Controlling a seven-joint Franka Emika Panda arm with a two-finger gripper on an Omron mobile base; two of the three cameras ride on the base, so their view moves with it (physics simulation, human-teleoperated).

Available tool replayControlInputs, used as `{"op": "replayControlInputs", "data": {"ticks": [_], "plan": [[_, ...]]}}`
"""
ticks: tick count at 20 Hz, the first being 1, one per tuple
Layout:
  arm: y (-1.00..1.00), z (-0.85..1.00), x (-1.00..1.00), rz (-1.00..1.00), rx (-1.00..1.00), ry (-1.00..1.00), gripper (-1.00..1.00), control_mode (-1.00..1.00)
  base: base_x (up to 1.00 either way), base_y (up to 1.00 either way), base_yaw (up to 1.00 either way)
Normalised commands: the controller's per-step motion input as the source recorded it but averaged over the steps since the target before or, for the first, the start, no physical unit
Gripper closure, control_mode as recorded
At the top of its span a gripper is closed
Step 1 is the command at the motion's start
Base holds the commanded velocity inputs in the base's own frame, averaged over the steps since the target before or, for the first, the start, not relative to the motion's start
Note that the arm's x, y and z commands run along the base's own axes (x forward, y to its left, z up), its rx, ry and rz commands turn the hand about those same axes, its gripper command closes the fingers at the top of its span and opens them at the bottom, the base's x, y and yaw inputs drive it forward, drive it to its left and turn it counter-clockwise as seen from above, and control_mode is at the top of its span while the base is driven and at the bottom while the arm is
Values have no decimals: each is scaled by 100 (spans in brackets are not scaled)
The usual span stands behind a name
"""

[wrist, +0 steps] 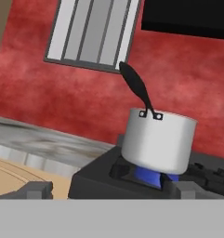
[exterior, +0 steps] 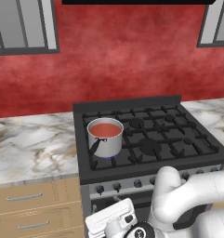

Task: Wait until the marinara sauce is simmered to a deep red color and then turn off the stove.

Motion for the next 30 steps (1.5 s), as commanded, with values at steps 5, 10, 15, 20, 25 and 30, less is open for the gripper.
{"op": "replayControlInputs", "data": {"ticks": [5, 10, 15, 20, 25, 30], "plan": [[-32, 0, 6, -5, 8, 0, -100, -100, 0, 0, 0], [-49, 0, 6, -9, 16, 3, -100, -100, 0, 0, 0], [-34, 0, 23, -10, 11, 7, -100, -100, 0, 0, 0], [-6, 0, 27, -2, 3, 1, -100, -100, 0, 0, 0], [0, 0, 17, 0, 0, 0, -100, -100, 0, 0, 0], [0, 0, 24, 0, 0, 3, -100, -100, 0, 0, 0]]}}
